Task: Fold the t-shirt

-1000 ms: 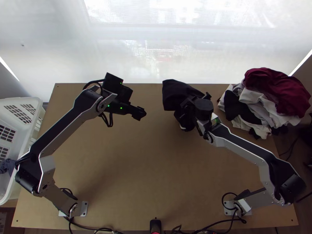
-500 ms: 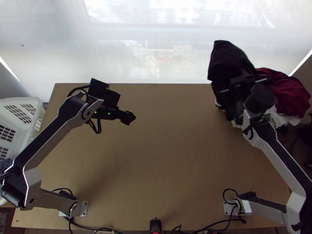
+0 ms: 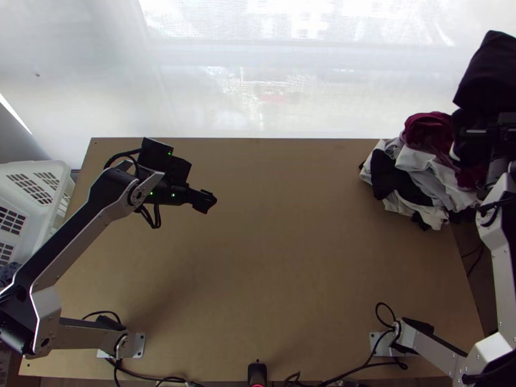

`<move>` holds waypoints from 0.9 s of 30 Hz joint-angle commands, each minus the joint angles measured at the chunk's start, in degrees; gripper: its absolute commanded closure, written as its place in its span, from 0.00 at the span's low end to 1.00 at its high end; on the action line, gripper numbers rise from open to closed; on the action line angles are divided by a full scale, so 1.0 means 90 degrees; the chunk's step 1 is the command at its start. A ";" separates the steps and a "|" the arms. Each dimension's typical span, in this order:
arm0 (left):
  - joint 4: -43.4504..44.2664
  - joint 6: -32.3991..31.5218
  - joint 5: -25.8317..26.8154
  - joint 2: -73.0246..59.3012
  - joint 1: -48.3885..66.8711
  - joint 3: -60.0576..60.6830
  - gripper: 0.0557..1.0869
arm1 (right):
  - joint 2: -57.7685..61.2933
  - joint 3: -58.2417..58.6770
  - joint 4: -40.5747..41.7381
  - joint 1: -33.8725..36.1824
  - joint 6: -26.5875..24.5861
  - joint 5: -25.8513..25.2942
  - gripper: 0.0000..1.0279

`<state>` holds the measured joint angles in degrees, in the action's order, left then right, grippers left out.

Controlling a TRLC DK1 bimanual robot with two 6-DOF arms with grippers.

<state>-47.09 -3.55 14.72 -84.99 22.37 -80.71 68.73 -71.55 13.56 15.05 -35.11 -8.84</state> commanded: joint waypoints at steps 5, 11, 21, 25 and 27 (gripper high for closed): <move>0.0066 0.0014 -0.0024 0.0049 -0.0025 0.0247 0.04 | 0.1377 -0.0849 0.0368 0.1853 0.0269 0.0855 0.97; 0.0066 0.0092 -0.0034 0.0137 -0.0191 0.0413 0.04 | 0.2451 -0.1132 0.0612 0.1902 0.0161 0.0846 0.97; 0.0047 0.0258 -0.0034 0.0215 -0.0581 0.0589 0.04 | 0.3447 -0.1074 0.0642 0.0877 0.0249 0.0387 0.97; 0.0037 0.0307 -0.0034 0.0215 -0.0708 0.0598 0.04 | 0.3496 -0.0986 0.0632 0.0379 0.0288 0.0152 0.97; 0.0037 0.0317 -0.0034 0.0225 -0.0738 0.0618 0.04 | 0.3496 -0.0888 0.0632 0.0183 0.0288 0.0055 0.97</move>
<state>-46.61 -1.39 14.33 -83.20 17.34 -75.64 97.93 -80.88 19.11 22.70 -32.97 -5.30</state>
